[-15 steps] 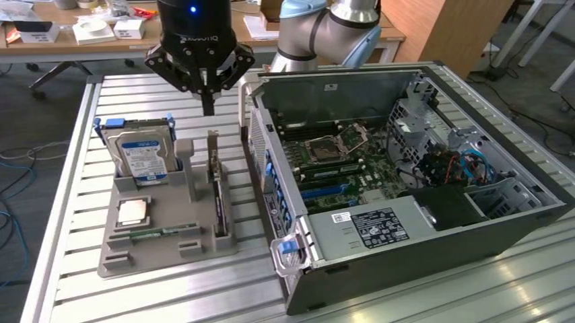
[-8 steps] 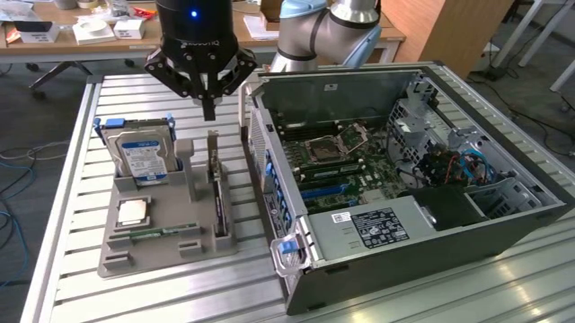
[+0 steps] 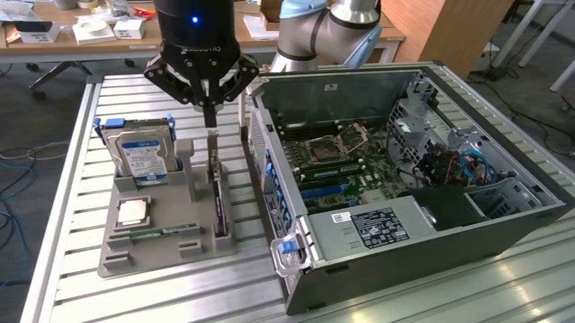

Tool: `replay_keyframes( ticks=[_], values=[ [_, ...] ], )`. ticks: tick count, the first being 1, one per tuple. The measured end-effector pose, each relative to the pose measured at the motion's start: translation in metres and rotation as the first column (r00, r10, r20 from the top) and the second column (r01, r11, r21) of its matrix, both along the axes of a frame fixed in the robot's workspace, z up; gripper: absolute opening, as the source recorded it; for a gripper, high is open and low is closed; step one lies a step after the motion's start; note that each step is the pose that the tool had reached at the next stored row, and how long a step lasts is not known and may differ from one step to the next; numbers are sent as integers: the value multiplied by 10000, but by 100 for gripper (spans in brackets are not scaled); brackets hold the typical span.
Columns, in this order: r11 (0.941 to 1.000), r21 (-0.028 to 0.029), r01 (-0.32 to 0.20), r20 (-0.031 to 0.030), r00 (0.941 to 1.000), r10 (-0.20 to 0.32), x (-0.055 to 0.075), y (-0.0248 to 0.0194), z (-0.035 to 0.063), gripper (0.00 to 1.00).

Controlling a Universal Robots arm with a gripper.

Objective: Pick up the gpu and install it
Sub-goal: 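Reach for the gpu, then pick up the gpu and move the gpu toward the slot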

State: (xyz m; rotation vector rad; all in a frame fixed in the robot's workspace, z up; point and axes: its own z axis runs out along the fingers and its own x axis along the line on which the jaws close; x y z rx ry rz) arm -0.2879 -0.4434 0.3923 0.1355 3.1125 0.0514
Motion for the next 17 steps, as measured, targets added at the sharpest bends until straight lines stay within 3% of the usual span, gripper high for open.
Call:
replay_keyframes(
  ticks=[7, 17],
  values=[
    [10000, -53, 1, 0, 10000, -1, -6, -84, 0, 10],
    [10000, -58, 1, 0, 10000, -1, -6, -86, 0, 10]
  ],
)
